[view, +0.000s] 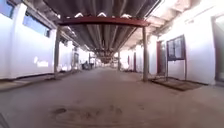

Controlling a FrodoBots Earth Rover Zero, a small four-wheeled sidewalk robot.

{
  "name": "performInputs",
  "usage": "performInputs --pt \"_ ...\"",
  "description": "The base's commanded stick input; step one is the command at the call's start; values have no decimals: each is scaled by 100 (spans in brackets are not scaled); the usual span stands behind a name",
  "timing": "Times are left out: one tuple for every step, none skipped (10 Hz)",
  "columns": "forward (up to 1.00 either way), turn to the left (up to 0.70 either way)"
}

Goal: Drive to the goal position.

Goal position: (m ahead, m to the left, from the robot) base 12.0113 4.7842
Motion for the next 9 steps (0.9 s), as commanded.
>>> performInputs --pt "85 0" --pt "85 0" --pt "85 0" --pt "85 0" --pt "85 0" --pt "85 0" --pt "85 0" --pt "85 0" --pt "85 8"
